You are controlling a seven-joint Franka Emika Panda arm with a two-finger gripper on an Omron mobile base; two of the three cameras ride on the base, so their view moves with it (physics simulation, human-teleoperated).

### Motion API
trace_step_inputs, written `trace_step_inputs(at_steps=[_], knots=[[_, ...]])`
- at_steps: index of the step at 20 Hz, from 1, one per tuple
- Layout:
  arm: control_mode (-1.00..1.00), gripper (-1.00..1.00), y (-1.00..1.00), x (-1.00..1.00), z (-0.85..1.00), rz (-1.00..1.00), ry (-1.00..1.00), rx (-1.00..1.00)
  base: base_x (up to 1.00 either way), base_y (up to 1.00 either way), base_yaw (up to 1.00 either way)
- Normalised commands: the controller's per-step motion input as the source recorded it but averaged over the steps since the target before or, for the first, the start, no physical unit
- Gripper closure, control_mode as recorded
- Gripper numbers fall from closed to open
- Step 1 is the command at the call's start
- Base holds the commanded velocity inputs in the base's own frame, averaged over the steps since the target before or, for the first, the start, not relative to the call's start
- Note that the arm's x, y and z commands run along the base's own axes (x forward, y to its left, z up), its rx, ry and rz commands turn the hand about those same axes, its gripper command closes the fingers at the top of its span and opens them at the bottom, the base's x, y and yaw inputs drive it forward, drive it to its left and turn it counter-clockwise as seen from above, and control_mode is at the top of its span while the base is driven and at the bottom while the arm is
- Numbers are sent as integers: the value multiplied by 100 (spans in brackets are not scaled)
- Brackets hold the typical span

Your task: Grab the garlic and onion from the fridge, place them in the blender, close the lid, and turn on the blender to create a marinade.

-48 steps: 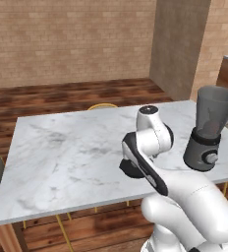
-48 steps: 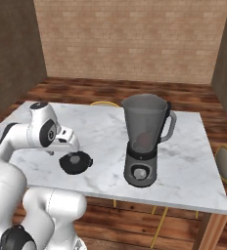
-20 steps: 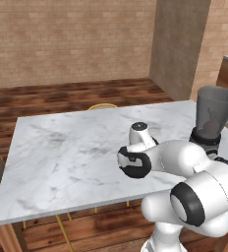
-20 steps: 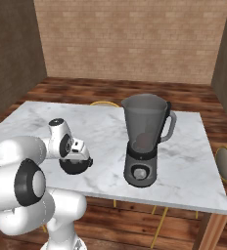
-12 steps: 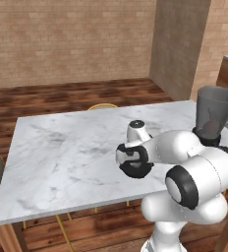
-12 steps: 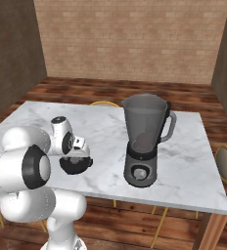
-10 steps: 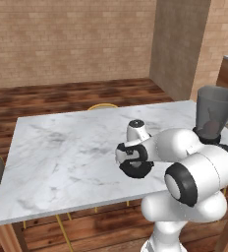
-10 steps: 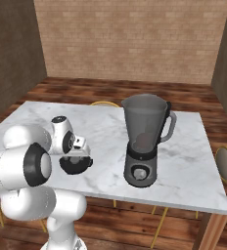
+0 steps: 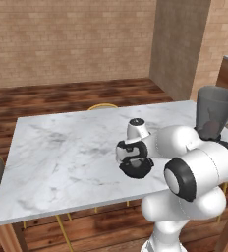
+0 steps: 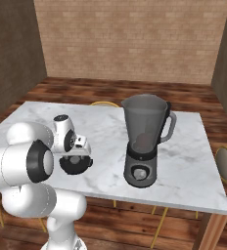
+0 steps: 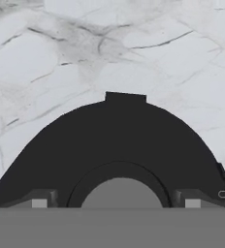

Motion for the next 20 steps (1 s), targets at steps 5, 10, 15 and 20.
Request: trace_step_inputs(at_steps=[5, 10, 15, 20], knots=[[-100, -100, -25, -33, -40, 0, -5, 4, 0, 0, 0], [-100, -100, -15, -27, -38, 0, -2, 2, 0, 0, 0], [-100, -100, 1, -14, -38, 0, 0, 0, 0, 0, 0], [-100, -100, 6, -3, -31, 0, 2, 0, 0, 0, 0]])
